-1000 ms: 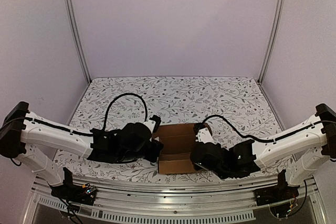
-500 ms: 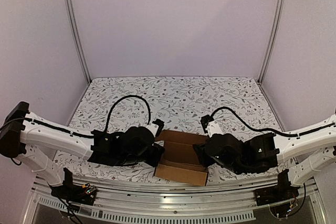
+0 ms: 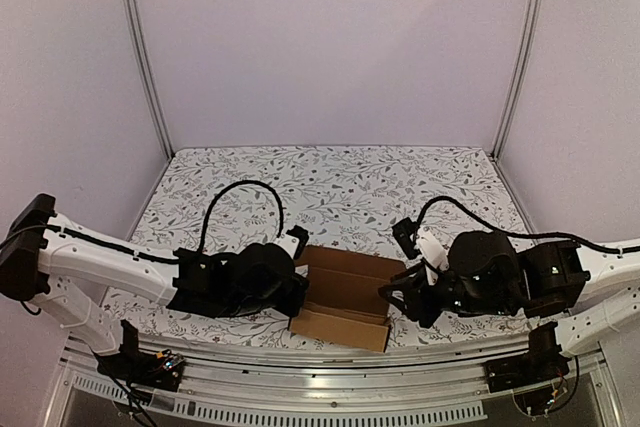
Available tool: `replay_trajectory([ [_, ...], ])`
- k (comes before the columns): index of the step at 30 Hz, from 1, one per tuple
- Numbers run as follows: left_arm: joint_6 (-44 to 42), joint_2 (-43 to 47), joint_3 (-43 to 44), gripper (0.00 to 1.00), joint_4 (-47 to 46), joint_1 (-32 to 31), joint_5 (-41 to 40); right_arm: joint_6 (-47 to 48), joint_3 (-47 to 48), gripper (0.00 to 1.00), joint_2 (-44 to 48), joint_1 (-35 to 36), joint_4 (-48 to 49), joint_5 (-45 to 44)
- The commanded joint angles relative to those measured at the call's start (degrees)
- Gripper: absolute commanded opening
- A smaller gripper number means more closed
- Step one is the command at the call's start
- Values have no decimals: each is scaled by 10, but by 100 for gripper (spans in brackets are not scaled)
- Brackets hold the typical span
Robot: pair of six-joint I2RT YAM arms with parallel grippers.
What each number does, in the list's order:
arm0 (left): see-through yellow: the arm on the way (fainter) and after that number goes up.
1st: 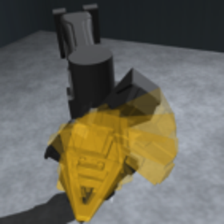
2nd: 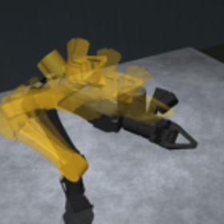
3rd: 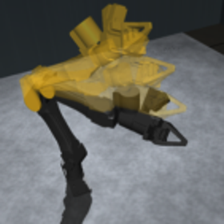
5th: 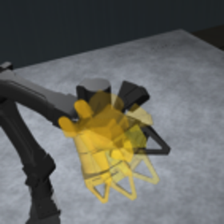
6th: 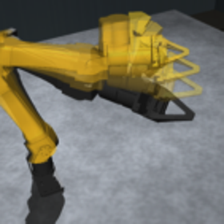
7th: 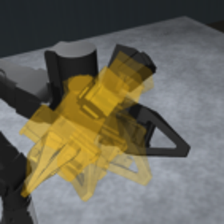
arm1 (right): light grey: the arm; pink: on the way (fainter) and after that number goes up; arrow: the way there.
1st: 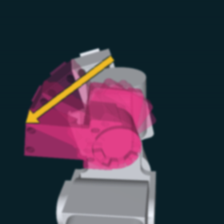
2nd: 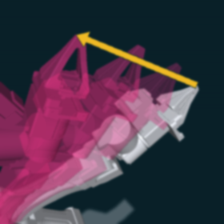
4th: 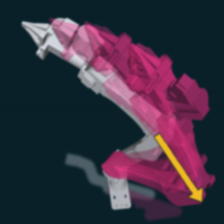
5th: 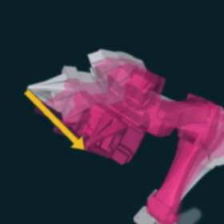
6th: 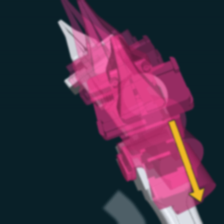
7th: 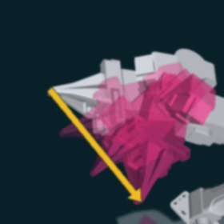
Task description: Fold the paper box
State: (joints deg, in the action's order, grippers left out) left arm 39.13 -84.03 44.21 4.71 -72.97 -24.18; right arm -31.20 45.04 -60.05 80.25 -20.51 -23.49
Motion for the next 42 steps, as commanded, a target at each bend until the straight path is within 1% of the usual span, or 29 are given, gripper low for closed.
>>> replay_trajectory([
  [1,1,6,0,0,12,-11,-18,59,-19,27,-2,2,-3,166],
  [5,3,6,0,0,14,-11,-21,72,-15,13,-36,2,6,217],
  [8,4,6,0,0,17,-12,-22,86,-5,2,-73,9,10,227],
  [9,5,7,0,0,18,-13,-23,93,0,0,-81,13,11,227],
  [16,8,10,-2,0,23,-13,-33,153,55,0,-170,45,-1,228],
  [25,9,12,-4,0,25,-15,-46,209,101,0,-278,56,-7,204],
  [27,10,14,-5,0,25,-15,-50,214,103,0,-295,56,-4,184],
  [30,10,17,-8,0,25,-15,-56,214,107,0,-319,56,-7,132],
  [38,-11,18,-22,0,0,-20,-70,179,121,0,-370,55,-7,-63],
  [42,-34,17,-34,0,-28,-34,-99,169,121,0,-385,41,14,-112],
])
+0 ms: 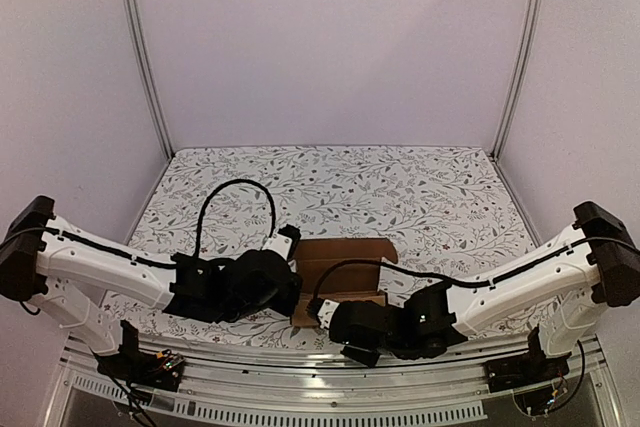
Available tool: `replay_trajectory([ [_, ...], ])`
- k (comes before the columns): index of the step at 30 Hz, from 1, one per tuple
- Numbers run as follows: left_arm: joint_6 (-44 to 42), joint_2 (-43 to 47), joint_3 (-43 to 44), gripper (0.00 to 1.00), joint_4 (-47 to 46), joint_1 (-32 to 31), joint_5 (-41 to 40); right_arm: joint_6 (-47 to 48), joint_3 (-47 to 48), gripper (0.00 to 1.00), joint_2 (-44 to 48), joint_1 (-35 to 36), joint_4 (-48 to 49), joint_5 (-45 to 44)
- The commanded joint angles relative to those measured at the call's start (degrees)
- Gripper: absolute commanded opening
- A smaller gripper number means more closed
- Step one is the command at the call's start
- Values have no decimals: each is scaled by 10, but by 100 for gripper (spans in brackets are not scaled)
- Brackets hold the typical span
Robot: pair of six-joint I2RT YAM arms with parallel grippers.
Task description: Fold the paper box
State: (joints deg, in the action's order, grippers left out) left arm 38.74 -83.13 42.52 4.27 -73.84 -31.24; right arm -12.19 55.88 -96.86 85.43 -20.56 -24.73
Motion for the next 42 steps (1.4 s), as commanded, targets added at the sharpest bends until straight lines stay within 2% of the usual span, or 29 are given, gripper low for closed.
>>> replay_trajectory([
  [1,-37,8,-21,0,-30,-31,-39,-24,12,0,-20,-18,20,-107],
  [12,-87,-1,-30,0,-90,-79,-108,-45,1,0,-68,-72,127,-139],
  [22,-116,-93,19,0,-45,-111,-183,-88,14,0,-119,-108,183,-111],
  [26,-101,-144,60,0,13,-125,-218,-101,5,0,-129,-113,183,-100],
  [31,-81,-191,97,0,52,-130,-238,-131,-27,0,-112,-113,183,-94],
  [39,-77,-224,113,0,57,-129,-239,-169,-99,5,-43,-112,183,-72],
  [42,-74,-227,113,0,57,-128,-240,-163,-129,10,6,-108,180,-66],
])
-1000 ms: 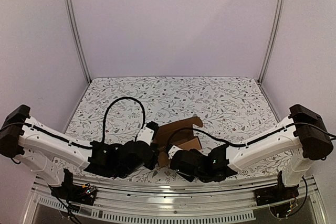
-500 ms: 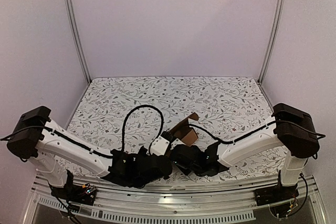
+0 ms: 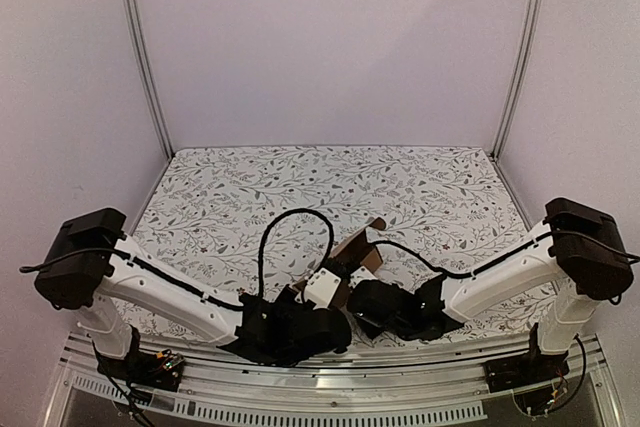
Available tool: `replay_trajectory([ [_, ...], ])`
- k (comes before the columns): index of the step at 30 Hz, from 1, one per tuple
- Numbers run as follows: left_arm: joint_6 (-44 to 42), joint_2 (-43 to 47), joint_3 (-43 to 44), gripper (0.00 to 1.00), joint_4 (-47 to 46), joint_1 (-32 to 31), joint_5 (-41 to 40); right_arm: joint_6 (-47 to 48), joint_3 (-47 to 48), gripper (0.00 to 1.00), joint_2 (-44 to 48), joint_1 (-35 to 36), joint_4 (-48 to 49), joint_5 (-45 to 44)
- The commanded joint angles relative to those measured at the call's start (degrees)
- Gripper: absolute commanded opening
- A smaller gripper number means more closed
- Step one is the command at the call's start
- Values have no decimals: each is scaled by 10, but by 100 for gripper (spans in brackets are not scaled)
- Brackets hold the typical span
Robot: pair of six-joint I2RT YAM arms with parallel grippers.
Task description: Fold the paper box
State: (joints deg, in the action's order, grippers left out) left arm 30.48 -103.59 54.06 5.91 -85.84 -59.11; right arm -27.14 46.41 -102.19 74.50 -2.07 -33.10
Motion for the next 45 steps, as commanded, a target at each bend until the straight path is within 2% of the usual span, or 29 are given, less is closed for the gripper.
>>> replay_trajectory([
  [1,8,-22,-3,0,40,-8,39,-13,-45,13,74,3,-7,18],
  [4,9,-25,-2,0,39,-8,37,-3,-68,17,133,6,-14,19],
  [8,2,-30,0,0,33,-7,41,14,-73,17,204,6,-44,-7],
  [12,-5,-35,5,0,32,-8,45,56,-29,12,262,-2,-80,-14],
  [16,-8,-38,7,0,31,-7,47,103,32,7,284,-33,-100,31],
  [24,-4,-43,12,0,44,-9,49,145,147,4,226,-95,-113,155],
  [33,-4,-53,30,0,57,-12,54,122,215,0,93,-157,-110,231],
  [38,-5,-58,41,9,71,-18,46,116,225,0,45,-167,-109,243],
  [43,-4,-56,44,25,74,-28,51,106,210,0,24,-168,-106,237],
  [45,-1,-48,40,27,73,-30,57,99,196,0,24,-168,-101,233],
])
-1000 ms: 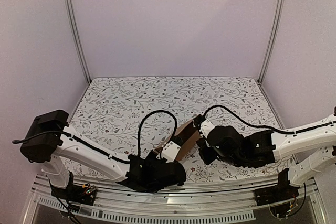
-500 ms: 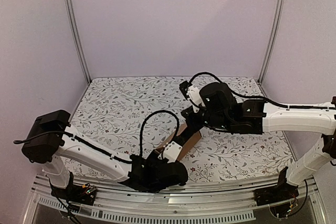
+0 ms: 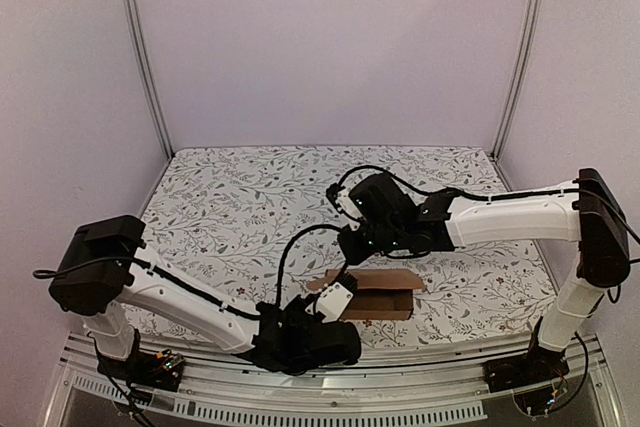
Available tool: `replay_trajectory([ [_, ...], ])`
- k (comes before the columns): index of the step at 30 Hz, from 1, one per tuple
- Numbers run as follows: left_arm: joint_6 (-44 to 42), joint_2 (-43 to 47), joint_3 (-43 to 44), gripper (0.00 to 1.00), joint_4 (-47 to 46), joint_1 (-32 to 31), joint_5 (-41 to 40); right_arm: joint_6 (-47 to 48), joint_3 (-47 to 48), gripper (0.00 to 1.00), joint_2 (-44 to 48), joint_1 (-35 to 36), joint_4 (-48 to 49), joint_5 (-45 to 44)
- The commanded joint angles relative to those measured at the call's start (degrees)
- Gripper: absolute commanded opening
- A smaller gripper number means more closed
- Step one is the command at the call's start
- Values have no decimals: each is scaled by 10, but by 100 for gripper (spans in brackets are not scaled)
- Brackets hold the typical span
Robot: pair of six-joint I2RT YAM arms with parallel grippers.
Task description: Fold the paper box
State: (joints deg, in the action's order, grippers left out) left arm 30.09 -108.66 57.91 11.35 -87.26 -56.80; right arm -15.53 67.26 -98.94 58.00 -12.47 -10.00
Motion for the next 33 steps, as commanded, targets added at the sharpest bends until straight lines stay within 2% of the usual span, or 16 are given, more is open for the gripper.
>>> replay_trajectory([
  [1,3,6,-1,27,18,-17,35,-24,-22,0,-7,-3,9,1],
  [11,8,27,-13,49,10,-19,54,-72,-101,0,37,-2,49,2],
  [21,7,105,-56,75,-37,-20,123,-101,-164,0,46,19,92,-68],
  [27,34,166,-104,83,-37,-19,160,-109,-173,0,33,44,108,-118],
  [33,65,208,-139,85,-44,-18,186,-118,-188,0,25,72,135,-170],
])
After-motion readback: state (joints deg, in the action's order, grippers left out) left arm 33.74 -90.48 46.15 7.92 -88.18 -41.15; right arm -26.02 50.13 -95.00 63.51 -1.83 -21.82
